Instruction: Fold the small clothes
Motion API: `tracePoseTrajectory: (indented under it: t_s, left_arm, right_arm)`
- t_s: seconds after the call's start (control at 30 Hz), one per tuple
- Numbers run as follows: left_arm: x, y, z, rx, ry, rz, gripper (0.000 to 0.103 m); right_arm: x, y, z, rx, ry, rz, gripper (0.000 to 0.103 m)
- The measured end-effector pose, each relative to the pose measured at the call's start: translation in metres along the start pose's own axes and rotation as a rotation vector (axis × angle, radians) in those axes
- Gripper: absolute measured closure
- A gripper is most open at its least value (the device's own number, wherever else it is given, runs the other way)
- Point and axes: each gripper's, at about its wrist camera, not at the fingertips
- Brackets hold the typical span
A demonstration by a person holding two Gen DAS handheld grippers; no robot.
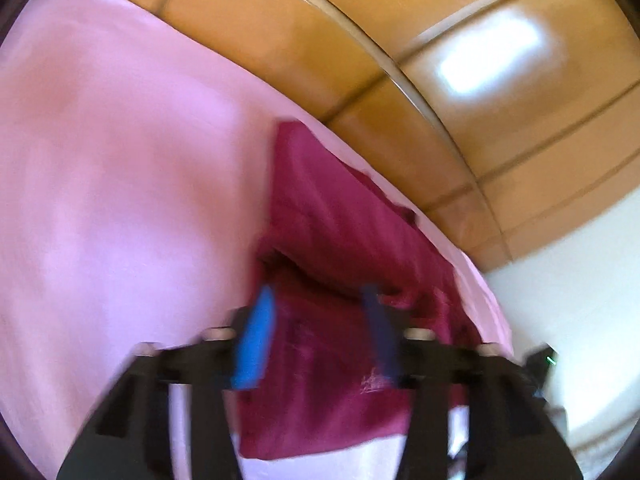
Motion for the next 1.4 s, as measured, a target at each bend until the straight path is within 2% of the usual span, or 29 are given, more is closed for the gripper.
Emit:
tracePoseTrajectory:
  t_s: [0.03, 0.1, 0.17, 0.3, 0.37, 0.43, 0.47, 0.5, 0.53, 0.57, 0.63, 0.77, 0.97, 1.1, 1.23, 1.3, 1.33, 1.37, 1.4]
  left_arm:
    - [0.005, -0.001, -0.003, -0.006, 0.004, 0.001, 0.047]
    - [0.016, -0.006, -0.008, 0.008, -0.009, 0.004, 0.047]
    - [0.023, -0.020, -0.014, 0.027, -0.015, 0.049, 0.047]
    - [0.024, -0.053, -0.024, 0.059, -0.025, 0.144, 0.047]
    - [0.018, -0.068, -0.021, 0.088, -0.021, 0.214, 0.047]
    - [0.012, -0.076, -0.016, 0.095, -0.008, 0.251, 0.047]
    - [0.010, -0.078, -0.016, 0.092, -0.001, 0.259, 0.047]
    - [0.006, -0.078, -0.013, 0.092, 0.000, 0.258, 0.047]
    - [0.004, -0.077, -0.011, 0.106, -0.012, 0.249, 0.062]
    - [0.003, -0.076, -0.009, 0.118, -0.013, 0.247, 0.075]
    - [0.000, -0.075, -0.009, 0.117, -0.005, 0.263, 0.082]
    - [0.003, -0.078, -0.025, 0.098, -0.049, 0.234, 0.088]
    - [0.002, -0.096, -0.060, 0.113, -0.096, 0.249, 0.089]
    - [0.006, -0.128, -0.087, 0.170, -0.102, 0.250, 0.089]
    - [0.010, -0.161, -0.106, 0.234, -0.085, 0.262, 0.089]
    - [0.008, -0.162, -0.109, 0.230, -0.046, 0.284, 0.087]
    - [0.009, -0.156, -0.110, 0.214, -0.050, 0.279, 0.086]
    - [0.008, -0.147, -0.108, 0.191, -0.056, 0.267, 0.077]
    - [0.006, -0.138, -0.103, 0.165, -0.043, 0.259, 0.073]
  right_arm:
    - [-0.001, 0.004, -0.003, -0.011, 0.020, 0.001, 0.010]
    - [0.000, 0.004, -0.018, -0.048, 0.028, -0.008, 0.008]
    - [0.000, -0.001, -0.031, -0.058, 0.019, -0.033, 0.008]
    - [-0.007, -0.020, -0.044, -0.047, -0.053, -0.107, 0.008]
    - [-0.008, -0.033, -0.038, -0.027, -0.098, -0.153, 0.015]
    - [-0.008, -0.045, -0.026, -0.002, -0.137, -0.201, 0.036]
    - [-0.007, -0.049, -0.021, 0.004, -0.157, -0.221, 0.042]
    - [-0.006, -0.052, -0.015, 0.006, -0.176, -0.242, 0.056]
    - [-0.004, -0.054, -0.011, 0.006, -0.184, -0.255, 0.061]
    - [-0.002, -0.056, -0.009, 0.002, -0.196, -0.267, 0.063]
    - [0.001, -0.054, -0.007, -0.001, -0.198, -0.273, 0.074]
    - [0.004, -0.056, -0.026, -0.018, -0.157, -0.263, 0.079]
    - [0.005, -0.064, -0.060, -0.009, -0.096, -0.237, 0.080]
    - [-0.012, -0.093, -0.081, 0.061, -0.112, -0.227, 0.080]
    - [-0.027, -0.124, -0.097, 0.139, -0.139, -0.217, 0.080]
    - [-0.031, -0.131, -0.100, 0.159, -0.148, -0.215, 0.079]
    - [-0.031, -0.131, -0.101, 0.160, -0.147, -0.220, 0.073]
    - [-0.029, -0.130, -0.102, 0.153, -0.152, -0.223, 0.061]
    - [-0.028, -0.123, -0.103, 0.130, -0.151, -0.222, 0.052]
Point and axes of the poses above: each gripper's, at about its wrist camera, not at the fingertips, and z roughly the way its jaws point, x to its left, y to its top, and after that the axes turned 8 degrees about -x, right-handed
